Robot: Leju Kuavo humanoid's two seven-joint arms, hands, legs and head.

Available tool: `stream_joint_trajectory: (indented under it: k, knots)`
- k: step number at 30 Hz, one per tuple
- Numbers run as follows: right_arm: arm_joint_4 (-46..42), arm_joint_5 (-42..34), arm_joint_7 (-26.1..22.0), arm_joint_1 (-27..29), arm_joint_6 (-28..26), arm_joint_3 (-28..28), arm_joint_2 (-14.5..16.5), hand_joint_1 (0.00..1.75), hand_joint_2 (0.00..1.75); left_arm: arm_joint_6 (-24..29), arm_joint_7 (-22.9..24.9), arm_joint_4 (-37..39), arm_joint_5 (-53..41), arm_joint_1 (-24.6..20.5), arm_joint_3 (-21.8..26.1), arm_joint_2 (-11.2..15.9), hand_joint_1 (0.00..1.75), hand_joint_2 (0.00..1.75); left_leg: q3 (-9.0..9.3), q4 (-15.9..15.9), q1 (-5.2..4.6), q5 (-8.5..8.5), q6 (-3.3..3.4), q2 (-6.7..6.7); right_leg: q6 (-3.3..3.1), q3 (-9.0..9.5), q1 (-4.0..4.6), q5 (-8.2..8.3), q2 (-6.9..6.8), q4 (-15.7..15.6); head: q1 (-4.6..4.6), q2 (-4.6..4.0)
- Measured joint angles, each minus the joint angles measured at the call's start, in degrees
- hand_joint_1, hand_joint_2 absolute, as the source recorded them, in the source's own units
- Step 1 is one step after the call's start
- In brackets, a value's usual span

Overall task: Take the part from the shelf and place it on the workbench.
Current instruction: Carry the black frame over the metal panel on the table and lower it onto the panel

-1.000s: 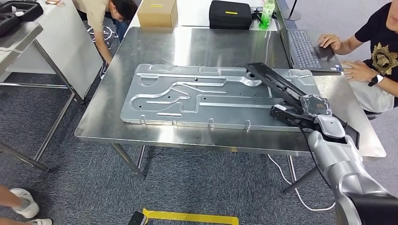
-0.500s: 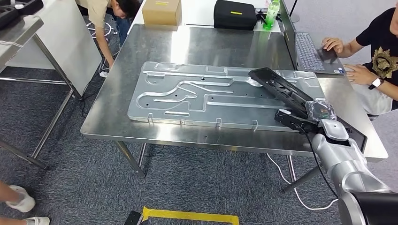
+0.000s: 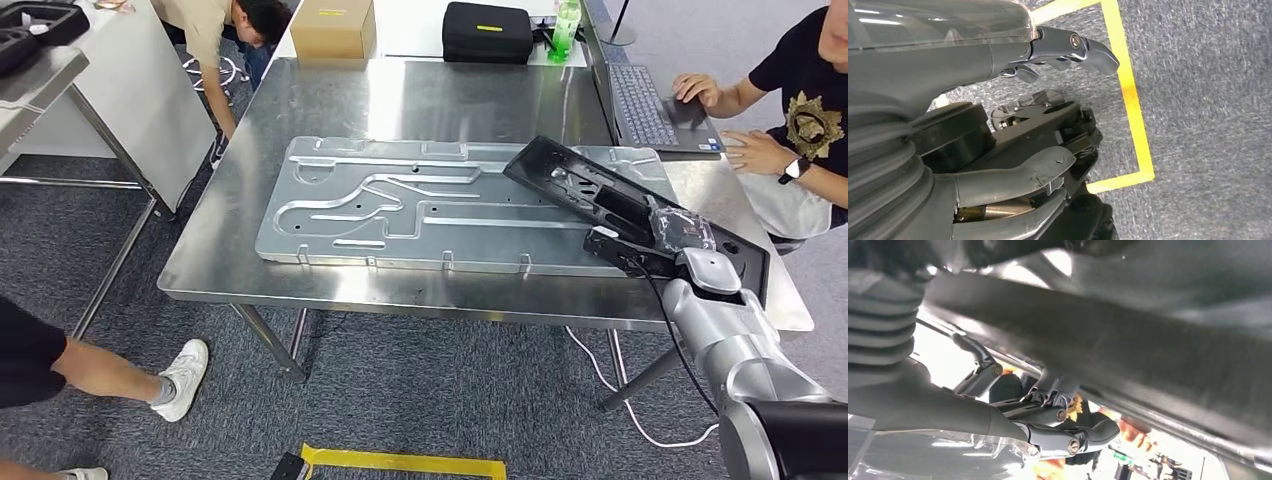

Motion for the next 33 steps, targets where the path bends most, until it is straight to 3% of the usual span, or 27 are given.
stream_joint_trajectory:
  k: [2, 4, 8, 10, 12, 13, 14, 15, 17, 18, 19, 21, 23, 25, 27, 29, 30, 31, 33]
  knots:
    - [0.2, 0.0, 0.3, 0.0, -0.1, 0.0, 0.0, 0.0, 0.0, 0.0, 0.0, 0.0, 0.0, 0.0, 0.0, 0.0, 0.0, 0.87, 3.79, -7.3, 0.11, 3.24, 0.07, -0.04, 0.38, -0.12, 0.03, -0.12, 0.07, 0.4, 0.0, 0.0]
    - [0.3, -0.1, 0.4, 0.0, -0.4, 0.0, -0.1, 0.0, 0.0, 0.0, 0.0, 0.0, 0.1, -0.1, 0.0, 0.0, 0.0, 0.0, 5.95, -11.8, 0.0, 4.43, 0.41, -0.15, 1.1, -0.39, 0.14, -0.14, 0.19, 0.7, 0.05, 0.0]
    - [0.4, -0.7, 0.9, 0.2, -1.9, -0.3, -0.1, 0.0, 0.0, 0.1, 0.1, 0.0, 0.1, 0.0, 0.0, 0.1, 0.0, 0.0, 5.98, -12.9, -0.21, 5.01, 1.85, -0.13, 2.39, -0.87, -0.2, -0.35, 0.28, 1.0, 0.11, 0.0]
    - [0.4, -1.0, 1.6, 0.2, -2.8, -0.6, 0.0, 0.0, 0.0, 0.1, 0.1, 0.0, 0.1, -0.2, 0.0, 0.1, 0.0, 0.0, 5.99, -13.3, -0.13, 5.42, 2.47, -0.08, 2.64, -2.78, -0.23, -3.04, 0.27, 5.2, 0.12, 0.0]
    - [0.3, -1.0, 2.3, 0.5, -3.3, -0.8, 0.2, 0.0, 0.0, 0.1, 0.2, 0.0, 0.2, -0.2, 0.0, 0.1, 0.0, 0.0, 5.91, -13.3, -0.31, 5.47, 2.71, -0.09, 2.75, -5.98, -0.16, -6.24, 0.28, 12.1, 0.11, 0.0]
    - [0.3, -1.0, 2.6, 0.8, -3.4, -0.8, 0.4, 0.0, 0.0, 0.1, 0.2, 0.0, 0.2, -0.2, 0.0, 0.1, 0.0, 0.0, 5.91, -13.3, -0.42, 5.45, 2.76, -0.1, 2.74, -7.13, -0.15, -6.84, 0.27, 14.5, 0.12, 0.0]
    - [0.3, -1.0, 2.7, 1.1, -3.5, -0.8, 0.6, 0.0, 0.0, 0.1, 0.3, 0.0, 0.2, -0.2, 0.0, 0.1, 0.0, 0.0, 5.93, -13.3, -0.52, 5.42, 2.79, -0.12, 2.67, -7.41, -0.15, -6.36, 0.27, 15.0, 0.11, 0.0]
    - [0.3, -1.0, 2.8, 1.3, -3.5, -0.9, 0.8, 0.0, 0.0, 0.1, 0.3, 0.0, 0.2, -0.2, 0.0, 0.1, 0.0, 0.0, 5.96, -13.3, -0.6, 5.39, 2.79, -0.15, 2.53, -6.68, -0.14, -4.9, 0.26, 13.4, 0.11, 0.0]
    - [0.0, -0.9, 2.9, 1.3, -3.5, -0.9, 1.0, 0.0, 0.0, 0.1, 0.4, 0.0, 0.2, -0.2, 0.0, 0.0, 0.0, 0.0, 6.01, -13.2, -0.76, 5.28, 2.68, -0.18, 2.04, -3.26, -0.02, -1.21, 0.23, 6.3, 0.1, 0.0]
    - [-0.1, -0.9, 2.9, 1.3, -3.6, -0.9, 1.1, 0.0, 0.0, 0.1, 0.4, 0.0, 0.2, -0.3, 0.0, 0.0, 0.0, 0.0, 5.93, -13.1, -0.87, 5.21, 2.56, -0.18, 1.79, -1.77, 0.17, -0.17, 0.21, 3.1, 0.1, 0.0]
    - [-0.2, -0.9, 2.9, 1.3, -3.6, -0.9, 1.2, 0.0, 0.0, 0.1, 0.4, 0.0, 0.2, -0.3, 0.0, 0.0, 0.0, 0.0, 5.81, -13.1, -0.94, 5.2, 2.37, -0.18, 1.58, -0.89, 0.38, 0.21, 0.19, 1.1, 0.1, 0.0]
    - [-0.4, -0.8, 3.0, 1.3, -3.8, -1.0, 1.3, 0.0, 0.0, 0.1, 0.4, 0.0, 0.3, -0.3, 0.0, 0.0, 0.0, 0.0, 5.62, -13.1, -0.97, 5.23, 1.94, -0.15, 1.25, -0.66, 0.73, -0.02, 0.23, 0.2, 0.1, 0.0]
    - [-0.8, -0.5, 3.1, 1.5, -4.2, -1.0, 1.5, 0.0, 0.0, 0.1, 0.5, 0.0, 0.3, -0.3, 0.0, -0.1, 0.0, 0.0, 5.42, -12.7, -0.93, 4.73, 1.34, -0.13, 0.75, -0.42, 0.44, 0.14, 0.23, -0.2, 0.08, 0.0]
    - [-1.3, -0.1, 3.4, 1.5, -5.0, -1.0, 2.1, 0.0, 0.0, 0.1, 0.6, 0.0, 0.4, -0.5, 0.0, 0.0, 0.0, 0.0, 3.79, -8.9, -0.86, 2.49, 0.71, -0.15, 0.18, -0.01, 0.15, 0.28, 0.18, -0.6, 0.03, 0.0]
    - [-1.8, 0.3, 3.7, 1.8, -5.9, -1.0, 2.9, 0.0, 0.0, 0.1, 0.8, 0.0, 0.4, -0.5, 0.0, 0.0, 0.0, 0.0, 0.21, -1.6, -0.67, -0.83, 0.32, -0.16, -0.2, 0.11, 0.28, 0.19, 0.17, -0.6, 0.0, 0.0]
    - [-2.3, 0.6, 3.9, 2.5, -6.7, -1.0, 3.6, 0.0, 0.0, 0.2, 1.0, 0.0, 0.5, -0.4, 0.0, 0.0, 0.0, 0.0, -2.73, 3.7, -0.52, -2.16, 0.12, -0.16, -0.38, 0.12, 0.35, 0.09, 0.2, -0.5, 0.01, 0.0]
    - [-2.7, 0.9, 4.0, 3.0, -7.3, -1.0, 3.9, 0.0, 0.0, 0.2, 1.0, 0.0, 0.5, -0.4, 0.0, 0.0, 0.0, 0.0, -2.93, 3.7, -0.45, -1.37, 0.09, -0.16, -0.41, 0.12, 0.36, 0.03, 0.21, -0.4, 0.01, 0.0]
    - [-3.2, 1.3, 4.2, 3.4, -8.2, -1.0, 4.1, 0.0, 0.0, 0.2, 1.0, 0.0, 0.6, -0.3, 0.0, 0.0, 0.0, 0.0, -2.0, 1.5, -0.38, 0.32, 0.1, -0.15, -0.38, 0.12, 0.35, -0.03, 0.22, -0.3, 0.01, 0.0]
    - [-4.7, 2.4, 5.0, 4.1, -10.6, -1.0, 4.6, 0.0, 0.0, 0.2, 1.0, 0.0, 0.7, -0.4, 0.0, 0.0, 0.0, 0.0, 1.67, -6.2, -0.27, 4.15, 0.24, -0.16, -0.1, 0.08, 0.41, -0.23, 0.26, 0.0, 0.01, 0.0]
